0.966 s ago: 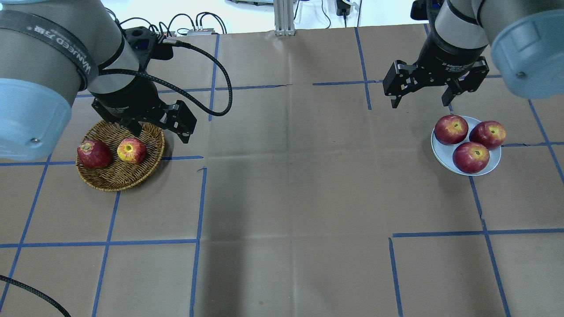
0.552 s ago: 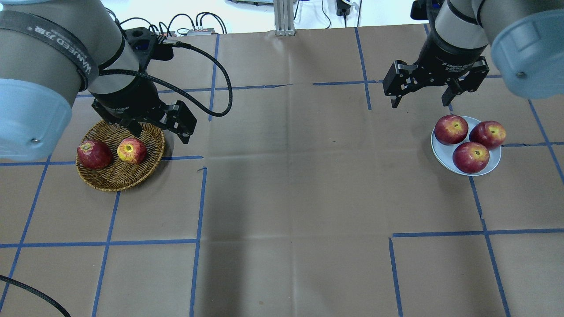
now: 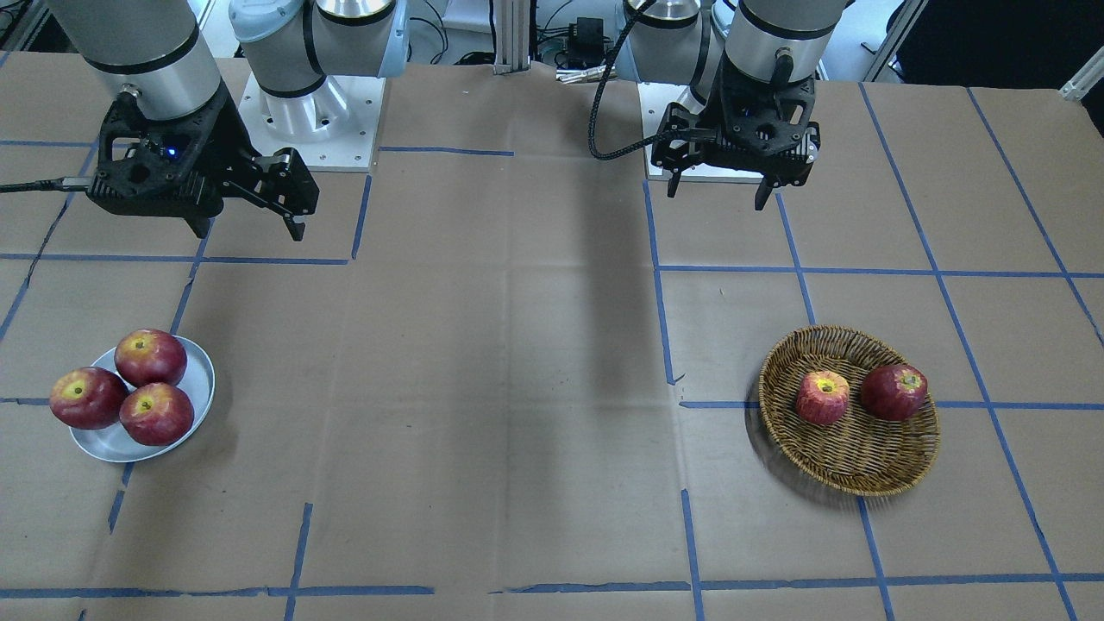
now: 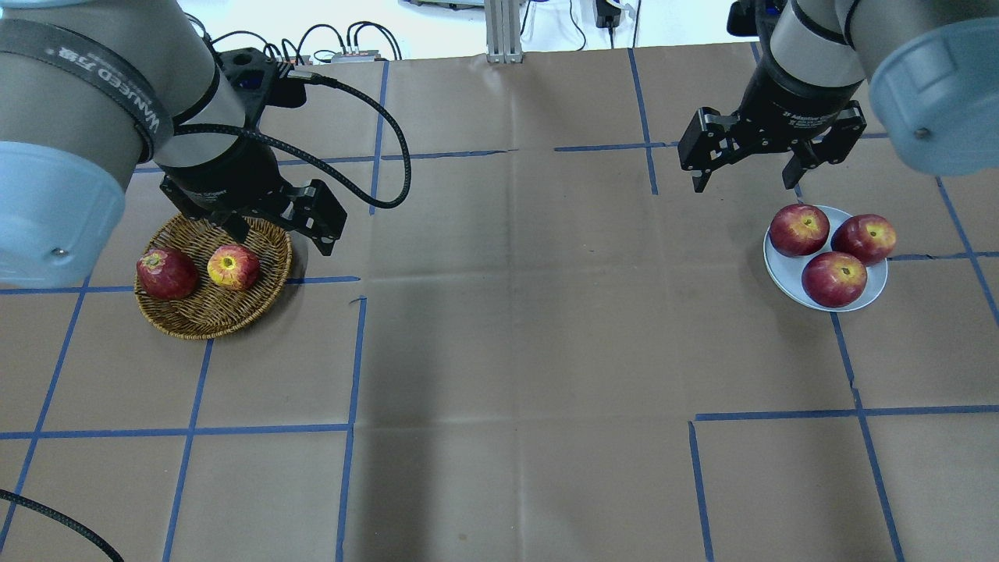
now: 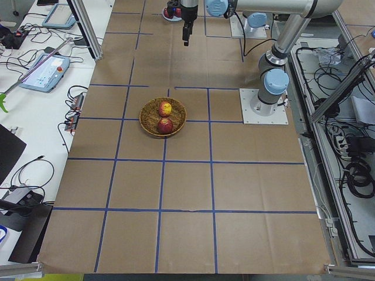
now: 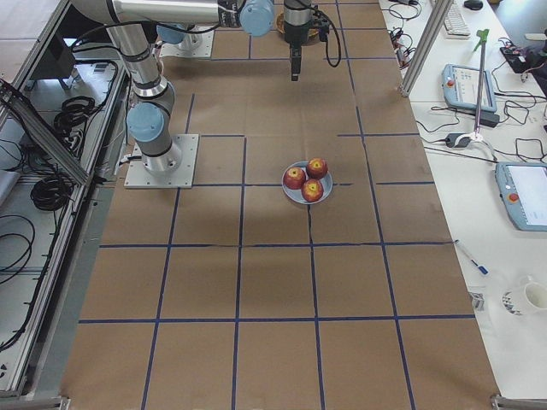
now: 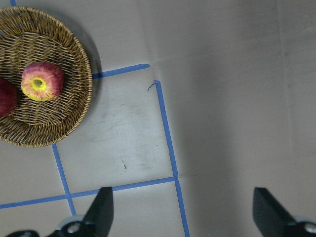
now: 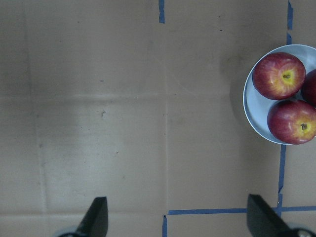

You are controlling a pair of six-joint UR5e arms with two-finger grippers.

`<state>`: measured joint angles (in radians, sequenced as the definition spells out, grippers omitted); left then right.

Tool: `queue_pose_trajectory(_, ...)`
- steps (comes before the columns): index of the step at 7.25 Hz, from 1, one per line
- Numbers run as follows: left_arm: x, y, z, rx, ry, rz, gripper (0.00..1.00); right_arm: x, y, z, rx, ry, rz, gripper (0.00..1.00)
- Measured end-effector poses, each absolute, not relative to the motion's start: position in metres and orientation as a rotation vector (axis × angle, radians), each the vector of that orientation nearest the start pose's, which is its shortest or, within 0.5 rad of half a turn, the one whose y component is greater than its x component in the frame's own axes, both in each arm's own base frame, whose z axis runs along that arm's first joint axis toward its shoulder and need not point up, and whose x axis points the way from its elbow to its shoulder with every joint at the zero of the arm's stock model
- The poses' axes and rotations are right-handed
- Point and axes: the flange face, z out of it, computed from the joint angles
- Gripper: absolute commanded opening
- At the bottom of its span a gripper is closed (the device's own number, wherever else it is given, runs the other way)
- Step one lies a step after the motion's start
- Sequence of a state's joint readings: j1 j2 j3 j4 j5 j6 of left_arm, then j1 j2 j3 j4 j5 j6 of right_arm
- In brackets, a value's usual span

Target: Transfer apple from basket to plate

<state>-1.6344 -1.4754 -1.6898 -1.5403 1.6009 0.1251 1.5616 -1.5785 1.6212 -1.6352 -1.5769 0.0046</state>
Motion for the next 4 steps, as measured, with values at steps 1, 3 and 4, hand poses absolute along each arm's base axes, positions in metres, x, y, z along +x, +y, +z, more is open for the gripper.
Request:
queue_pose_trajectory(1,-0.159,-0.442,0.478,0.294,3.098,-0.009,0.99,0.128,-0.492,0.473,0.022,3.148,-0.034,1.0)
queue_pose_trajectory(3,-0.16,-0.438,0.472,0.309,3.098,0.011,0.99,0.128,-0.492,0.473,0.022,3.148,-0.034,1.0)
queue_pose_trajectory(4,-0.16,-0.43,0.464,0.33,3.094,0.032,0.99,0.128,-0.492,0.473,0.023,3.148,-0.034,1.0)
